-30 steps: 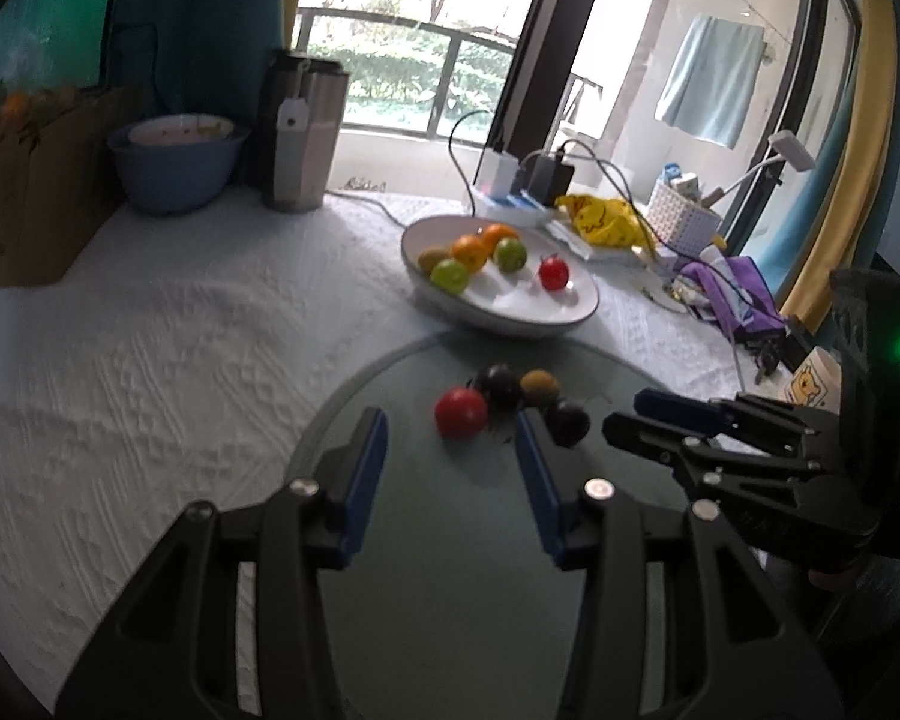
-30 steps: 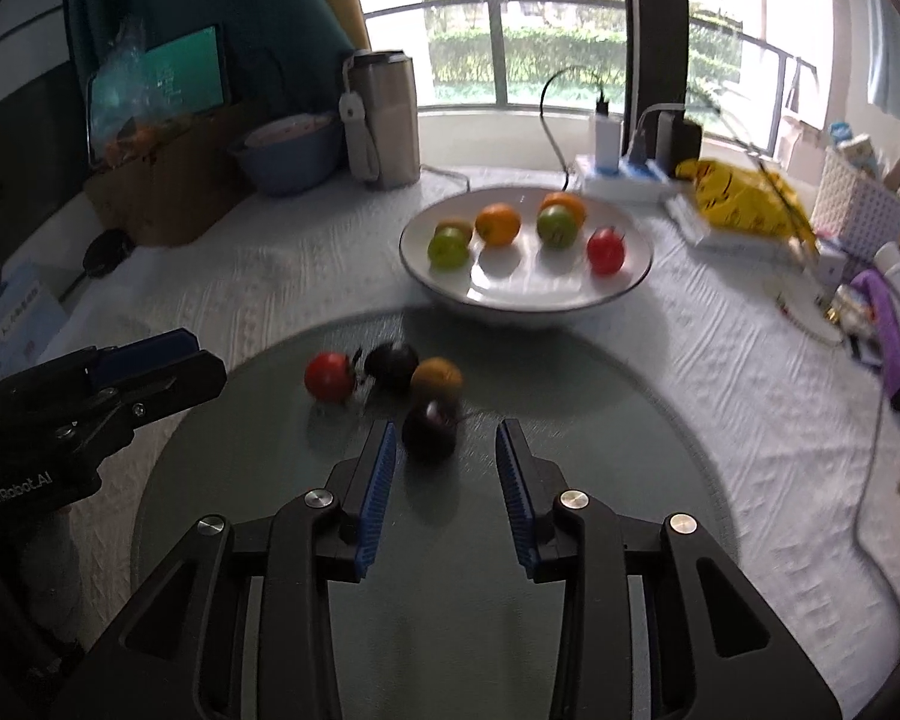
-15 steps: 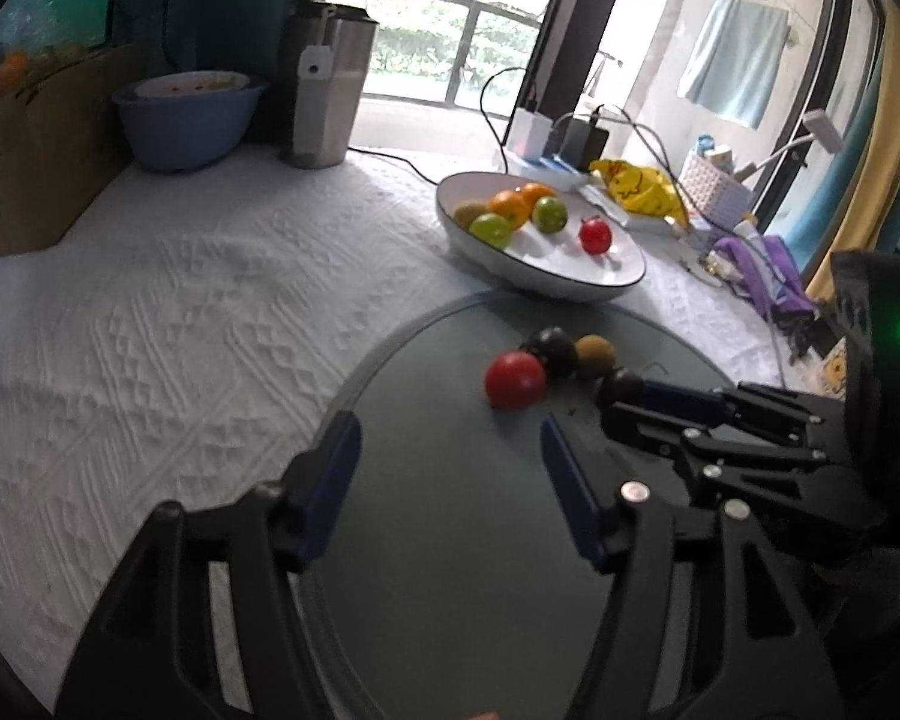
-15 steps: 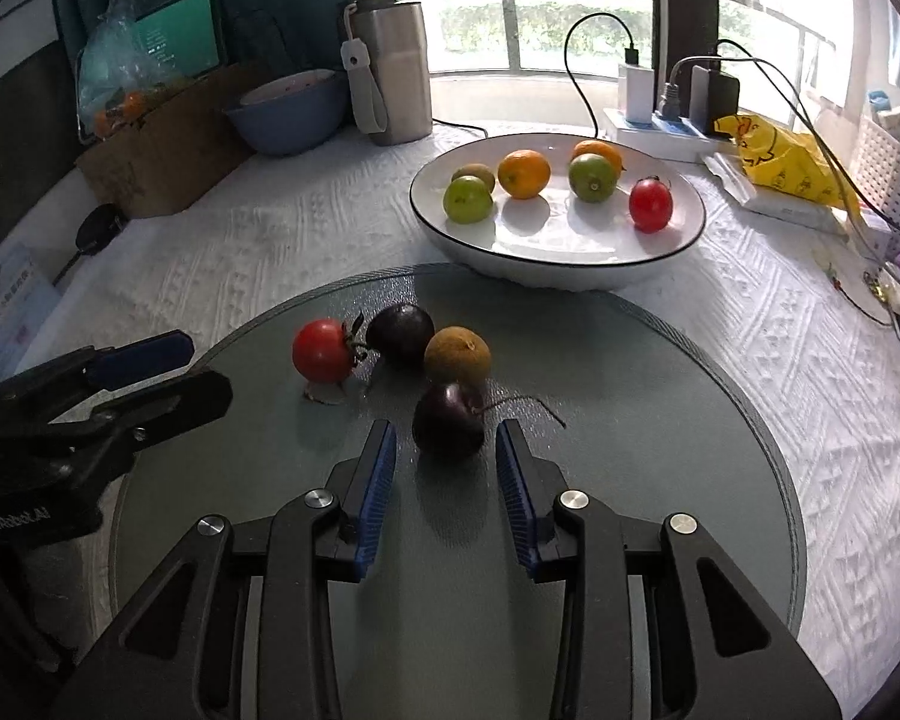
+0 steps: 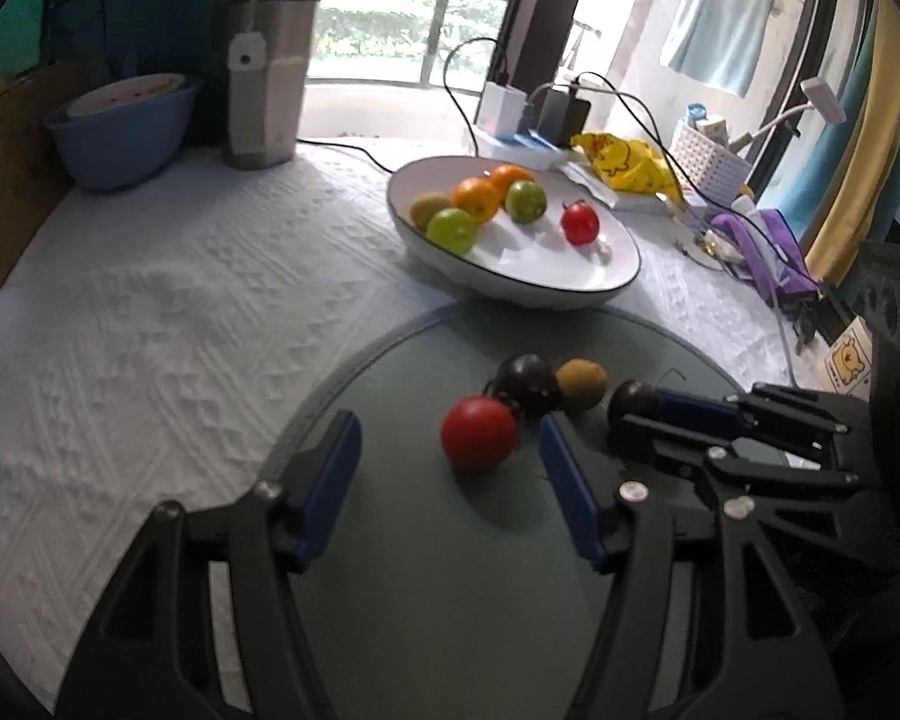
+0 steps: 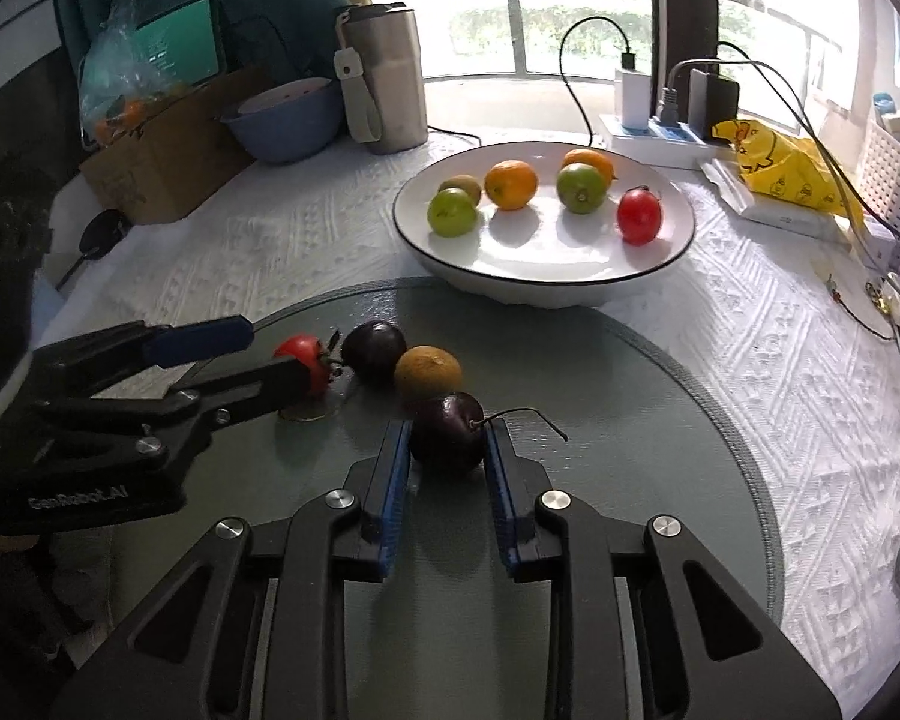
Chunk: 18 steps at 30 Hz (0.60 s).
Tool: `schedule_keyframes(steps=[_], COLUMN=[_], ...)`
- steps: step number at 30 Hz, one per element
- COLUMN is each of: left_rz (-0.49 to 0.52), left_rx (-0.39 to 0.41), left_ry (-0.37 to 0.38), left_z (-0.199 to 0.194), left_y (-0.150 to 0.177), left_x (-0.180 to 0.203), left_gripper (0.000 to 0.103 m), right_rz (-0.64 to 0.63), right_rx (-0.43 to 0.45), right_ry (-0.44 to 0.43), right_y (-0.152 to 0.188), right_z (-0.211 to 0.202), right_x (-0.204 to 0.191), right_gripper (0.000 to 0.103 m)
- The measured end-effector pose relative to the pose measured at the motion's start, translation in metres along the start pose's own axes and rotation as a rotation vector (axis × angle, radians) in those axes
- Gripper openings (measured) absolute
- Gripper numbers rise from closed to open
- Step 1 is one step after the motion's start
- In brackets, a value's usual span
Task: Organize fruits
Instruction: 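Grasp the dark plum with the right tool while the left tool grasps a red tomato, then carry the dark plum and red tomato onto the plate and release both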
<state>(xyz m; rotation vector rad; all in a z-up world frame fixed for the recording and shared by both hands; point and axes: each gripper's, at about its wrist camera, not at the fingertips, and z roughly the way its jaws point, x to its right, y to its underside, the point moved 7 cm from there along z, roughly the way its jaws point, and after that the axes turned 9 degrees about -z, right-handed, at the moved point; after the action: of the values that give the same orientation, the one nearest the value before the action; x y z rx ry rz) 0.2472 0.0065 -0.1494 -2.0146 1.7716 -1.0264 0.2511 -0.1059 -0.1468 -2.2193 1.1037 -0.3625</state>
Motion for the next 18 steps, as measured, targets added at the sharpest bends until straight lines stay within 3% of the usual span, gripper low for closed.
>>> schedule_keyframes(steps=[1,6,8,18], left_rz=[0.003,0.023,0.036,0.044], left_rx=[-0.001,-0.033,-0.036,-0.012], left_ry=[0.002,0.0,-0.001,0.006], left_z=[0.001,0.01,0.011,-0.003], left_y=[-0.001,0.0,0.0,-0.006], left_x=[0.002,0.007,0.009,0.018], left_gripper=[0.062,0.033,0.029,0.029], right_rz=[0.004,0.024,0.027,0.027], right_rx=[0.002,0.013,0.017,0.044], right_ry=[0.002,0.006,0.006,0.016], right_y=[0.0,0.0,0.0,-0.005], right_z=[-0.001,-0.005,-0.006,-0.016], right_x=[0.002,0.013,0.014,0.02], right_gripper=[0.027,0.027,0.027,0.027])
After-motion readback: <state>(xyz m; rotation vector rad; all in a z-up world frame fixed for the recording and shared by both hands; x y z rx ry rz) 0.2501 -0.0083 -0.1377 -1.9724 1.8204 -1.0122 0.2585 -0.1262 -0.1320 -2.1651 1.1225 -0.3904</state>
